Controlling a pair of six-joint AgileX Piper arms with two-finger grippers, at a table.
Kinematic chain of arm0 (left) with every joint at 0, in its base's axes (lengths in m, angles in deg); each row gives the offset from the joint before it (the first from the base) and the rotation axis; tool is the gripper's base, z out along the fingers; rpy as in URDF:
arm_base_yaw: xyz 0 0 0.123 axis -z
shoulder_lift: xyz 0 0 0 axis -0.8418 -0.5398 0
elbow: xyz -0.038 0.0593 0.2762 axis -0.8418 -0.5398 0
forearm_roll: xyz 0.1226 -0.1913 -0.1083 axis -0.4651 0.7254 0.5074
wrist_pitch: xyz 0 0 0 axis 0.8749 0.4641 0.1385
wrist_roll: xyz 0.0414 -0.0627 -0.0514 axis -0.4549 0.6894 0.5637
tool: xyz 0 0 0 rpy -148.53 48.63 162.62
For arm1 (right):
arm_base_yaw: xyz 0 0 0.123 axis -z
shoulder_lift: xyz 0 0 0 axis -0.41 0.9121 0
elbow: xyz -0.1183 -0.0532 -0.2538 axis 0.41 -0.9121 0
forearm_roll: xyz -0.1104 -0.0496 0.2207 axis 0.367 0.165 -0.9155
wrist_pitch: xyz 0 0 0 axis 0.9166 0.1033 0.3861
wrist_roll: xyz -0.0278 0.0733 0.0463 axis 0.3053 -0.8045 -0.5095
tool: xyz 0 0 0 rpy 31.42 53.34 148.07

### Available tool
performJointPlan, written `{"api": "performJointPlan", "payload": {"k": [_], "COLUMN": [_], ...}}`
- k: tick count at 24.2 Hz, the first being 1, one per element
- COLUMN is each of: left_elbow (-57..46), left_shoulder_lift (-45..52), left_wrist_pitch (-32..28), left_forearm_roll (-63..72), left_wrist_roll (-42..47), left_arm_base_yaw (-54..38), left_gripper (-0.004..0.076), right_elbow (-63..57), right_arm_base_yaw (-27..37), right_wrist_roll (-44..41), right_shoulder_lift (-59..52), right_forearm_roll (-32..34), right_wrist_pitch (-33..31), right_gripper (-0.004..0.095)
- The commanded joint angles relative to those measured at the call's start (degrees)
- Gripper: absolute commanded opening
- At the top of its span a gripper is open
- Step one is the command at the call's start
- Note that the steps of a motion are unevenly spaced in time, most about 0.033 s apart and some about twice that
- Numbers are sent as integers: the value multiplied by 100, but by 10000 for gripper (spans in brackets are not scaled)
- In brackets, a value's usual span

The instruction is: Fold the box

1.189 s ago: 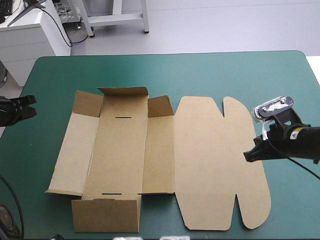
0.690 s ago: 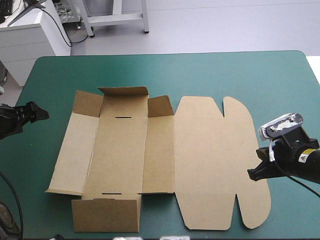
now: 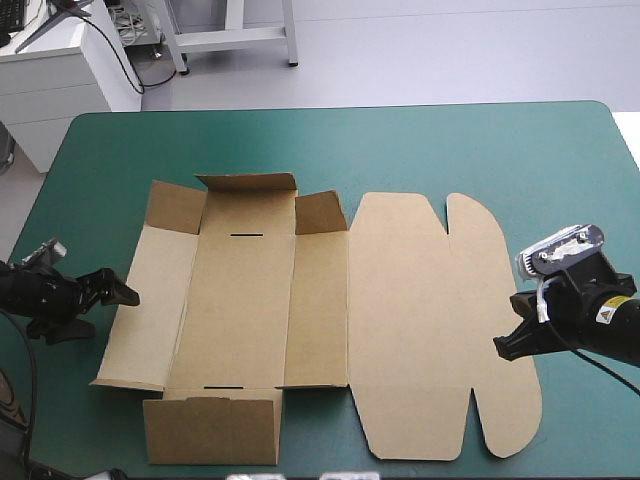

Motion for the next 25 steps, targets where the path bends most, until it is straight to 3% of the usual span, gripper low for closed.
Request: {"api": "performJointPlan", "payload": {"k": [1, 9, 22, 24, 25], "left_elbow": [-135, -453, -453, -453, -453], "left_shoulder_lift": [126, 112, -142, -142, -142], "left_wrist_pitch": [545, 556, 556, 556, 556], "left_forearm_roll": [282, 498, 321, 297, 297], "left_wrist_roll": [-112, -505, -959, -959, -967], "left_arm_base_yaw": [-9, 78, 1197, 1197, 1197], "left_gripper": [727, 727, 725, 693, 639], "right_elbow": [112, 112, 112, 112, 112], "right_arm_base_yaw": [38, 38, 38, 38, 38], "right_wrist_roll": [75, 75, 75, 75, 75], "right_shoulder_lift": [-32, -32, -65, -65, -65], "right_forearm_roll": [-111, -111, -111, -111, -111], "right_wrist_pitch": [294, 181, 181, 181, 181], "right_gripper": [-19, -19, -19, -19, -19]}}
